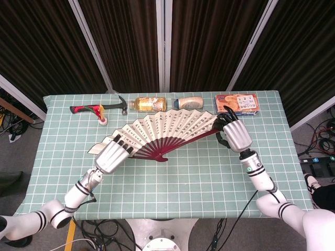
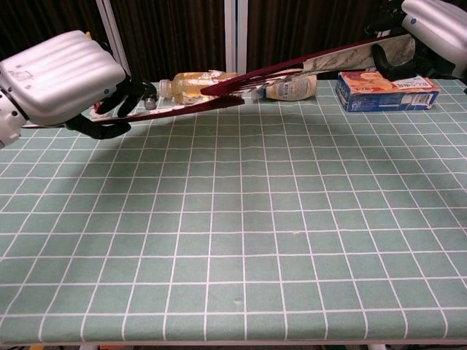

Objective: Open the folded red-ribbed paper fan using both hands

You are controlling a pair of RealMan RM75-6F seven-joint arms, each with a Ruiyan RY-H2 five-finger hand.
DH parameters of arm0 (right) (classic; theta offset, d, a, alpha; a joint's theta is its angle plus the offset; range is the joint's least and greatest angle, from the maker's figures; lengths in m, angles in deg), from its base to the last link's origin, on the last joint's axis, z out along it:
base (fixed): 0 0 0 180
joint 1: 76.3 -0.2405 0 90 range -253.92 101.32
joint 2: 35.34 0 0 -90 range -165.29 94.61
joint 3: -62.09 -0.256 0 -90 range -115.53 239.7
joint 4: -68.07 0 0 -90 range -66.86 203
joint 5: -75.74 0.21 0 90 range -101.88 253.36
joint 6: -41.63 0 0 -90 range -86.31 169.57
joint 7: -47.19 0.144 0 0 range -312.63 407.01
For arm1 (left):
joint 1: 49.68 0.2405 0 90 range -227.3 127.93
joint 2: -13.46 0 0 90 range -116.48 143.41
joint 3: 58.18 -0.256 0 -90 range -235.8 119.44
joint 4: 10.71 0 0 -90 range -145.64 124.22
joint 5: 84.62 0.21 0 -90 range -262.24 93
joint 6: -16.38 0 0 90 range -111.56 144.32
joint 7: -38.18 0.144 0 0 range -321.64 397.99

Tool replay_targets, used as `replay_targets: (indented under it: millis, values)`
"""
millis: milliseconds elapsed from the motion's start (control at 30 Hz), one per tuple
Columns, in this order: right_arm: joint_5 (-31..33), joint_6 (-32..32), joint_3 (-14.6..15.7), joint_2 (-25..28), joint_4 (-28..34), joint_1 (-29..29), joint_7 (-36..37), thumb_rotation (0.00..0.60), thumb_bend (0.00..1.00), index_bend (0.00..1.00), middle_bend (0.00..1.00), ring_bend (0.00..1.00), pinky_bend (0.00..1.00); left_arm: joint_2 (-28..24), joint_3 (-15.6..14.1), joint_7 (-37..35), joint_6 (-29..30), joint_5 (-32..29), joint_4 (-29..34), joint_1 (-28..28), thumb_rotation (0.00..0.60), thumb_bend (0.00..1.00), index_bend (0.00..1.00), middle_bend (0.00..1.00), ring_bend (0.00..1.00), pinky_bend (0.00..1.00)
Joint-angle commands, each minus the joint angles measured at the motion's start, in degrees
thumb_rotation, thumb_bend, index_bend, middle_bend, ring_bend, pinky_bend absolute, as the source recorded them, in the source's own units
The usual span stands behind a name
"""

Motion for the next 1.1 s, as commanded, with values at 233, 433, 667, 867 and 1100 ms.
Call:
replay_targets:
  millis: [233,433,667,867,1100]
  values:
    - [-2.0,-4.1,2.6,-7.4,-11.4,1.9,1.6,0.6,0.61,0.65,0.47,0.27,0.06,0.1,-0.9,5.2,-1.8,-1.1,0.8,0.9,0.6,0.36,0.68,0.7,0.7,0.47]
    - [-2.5,-5.8,3.6,-9.8,-15.1,3.1,0.3,0.6,0.61,0.64,0.46,0.26,0.03,0.0,-1.1,10.2,-3.8,-3.0,3.7,1.6,0.6,0.26,0.57,0.67,0.69,0.46]
    - [-2.7,-7.2,4.0,-11.7,-17.4,4.0,-0.3,0.6,0.6,0.62,0.45,0.25,0.01,-0.6,-0.8,13.5,-6.0,-5.7,7.4,2.0,0.6,0.07,0.37,0.57,0.64,0.45]
    - [-2.7,-7.5,4.6,-12.0,-18.9,5.0,-1.2,0.6,0.6,0.61,0.44,0.24,0.0,-2.0,-0.3,15.7,-8.3,-8.9,11.7,2.3,0.6,0.0,0.26,0.45,0.54,0.43]
    - [-2.4,-4.3,6.5,-11.9,-19.6,7.8,-2.2,0.6,0.6,0.54,0.39,0.18,0.0,-4.0,1.7,12.8,-8.5,-12.0,14.7,2.4,0.6,0.0,0.23,0.39,0.48,0.4]
